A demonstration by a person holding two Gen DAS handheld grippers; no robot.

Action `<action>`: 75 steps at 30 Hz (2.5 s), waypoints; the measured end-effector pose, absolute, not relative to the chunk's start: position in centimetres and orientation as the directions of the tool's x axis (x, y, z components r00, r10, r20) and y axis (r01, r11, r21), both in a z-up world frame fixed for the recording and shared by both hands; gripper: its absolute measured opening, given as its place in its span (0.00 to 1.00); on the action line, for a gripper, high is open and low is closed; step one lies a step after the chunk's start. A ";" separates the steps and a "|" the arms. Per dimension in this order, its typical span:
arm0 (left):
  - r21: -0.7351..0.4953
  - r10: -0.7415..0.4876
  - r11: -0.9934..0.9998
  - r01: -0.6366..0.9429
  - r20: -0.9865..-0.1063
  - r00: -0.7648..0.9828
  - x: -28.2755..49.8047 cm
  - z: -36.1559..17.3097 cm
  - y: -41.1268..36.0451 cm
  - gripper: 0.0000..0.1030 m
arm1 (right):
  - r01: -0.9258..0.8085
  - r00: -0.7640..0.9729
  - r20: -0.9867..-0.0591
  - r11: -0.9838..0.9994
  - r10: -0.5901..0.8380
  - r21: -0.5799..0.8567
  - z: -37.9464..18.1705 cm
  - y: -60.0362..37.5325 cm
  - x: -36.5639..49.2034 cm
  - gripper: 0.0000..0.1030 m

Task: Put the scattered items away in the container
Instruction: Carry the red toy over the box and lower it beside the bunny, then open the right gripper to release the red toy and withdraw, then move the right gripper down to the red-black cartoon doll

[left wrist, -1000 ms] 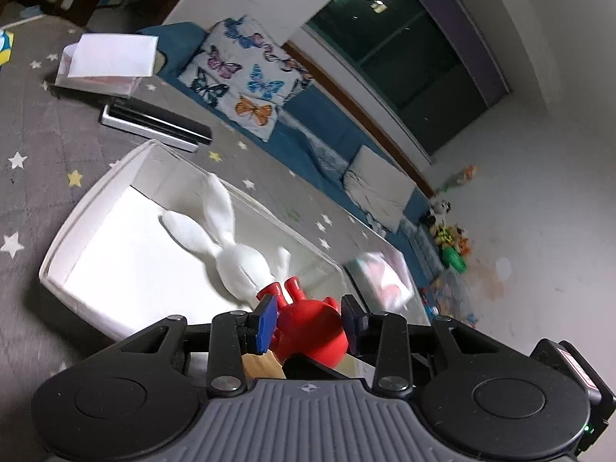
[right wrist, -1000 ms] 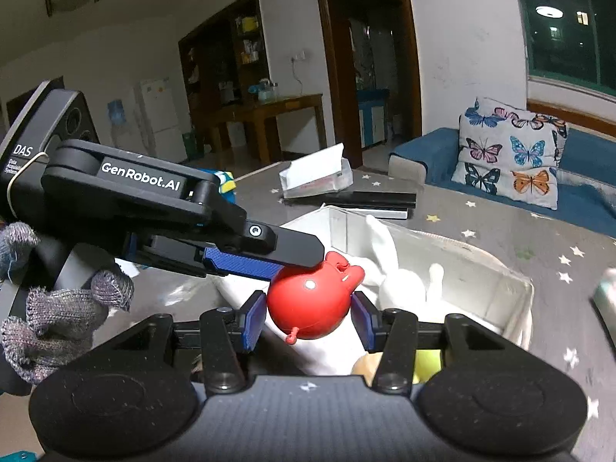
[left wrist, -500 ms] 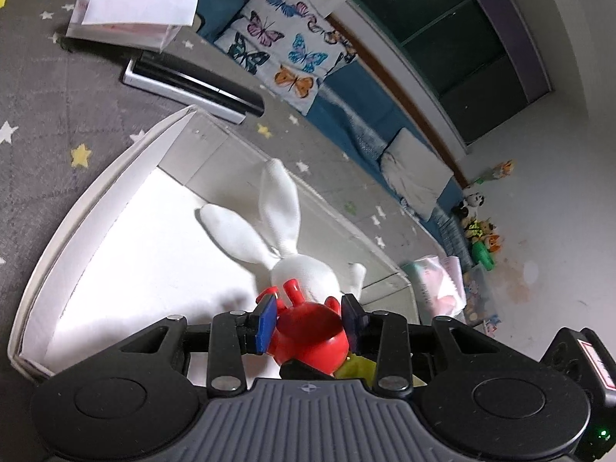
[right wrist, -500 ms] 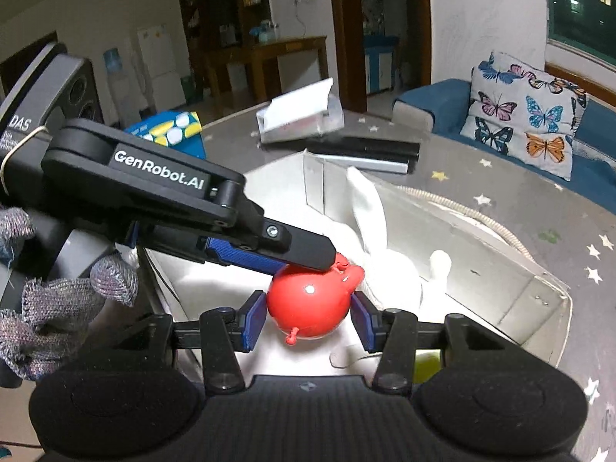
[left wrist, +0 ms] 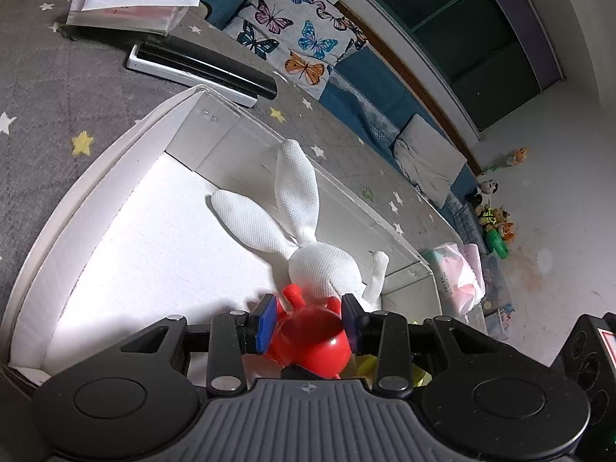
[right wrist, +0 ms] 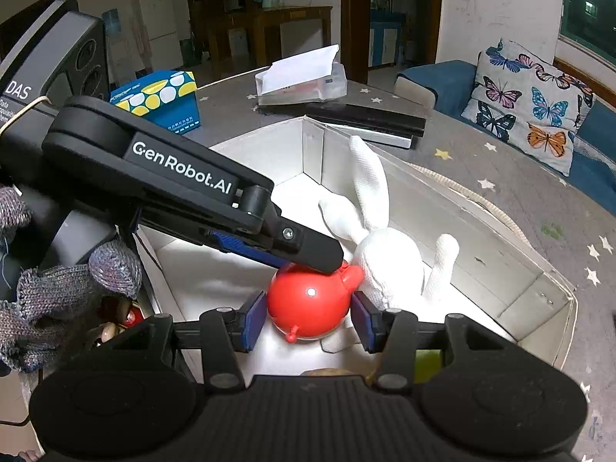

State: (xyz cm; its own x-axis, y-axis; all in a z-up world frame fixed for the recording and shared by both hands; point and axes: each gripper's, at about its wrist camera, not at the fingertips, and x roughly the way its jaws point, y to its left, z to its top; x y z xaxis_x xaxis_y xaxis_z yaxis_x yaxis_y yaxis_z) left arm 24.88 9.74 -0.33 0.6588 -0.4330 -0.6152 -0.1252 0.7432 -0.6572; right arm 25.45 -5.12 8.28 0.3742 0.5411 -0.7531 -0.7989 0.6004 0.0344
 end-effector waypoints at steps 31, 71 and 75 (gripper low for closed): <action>-0.613 -0.370 0.787 -0.061 -0.549 0.750 18.1 4.5 9.7 0.38 | -0.771 0.485 -0.604 0.635 0.632 0.044 13.0 -8.5 19.0 0.56; -0.730 -0.350 0.640 -0.237 -0.553 0.756 8.7 -1.1 14.7 0.38 | -0.820 0.400 -0.652 0.569 0.644 0.059 7.5 -3.9 12.4 0.64; -0.765 -0.379 0.589 -0.260 -0.545 0.748 8.7 -1.9 15.2 0.38 | -0.823 0.386 -0.661 0.564 0.644 0.070 7.2 -3.5 12.8 0.63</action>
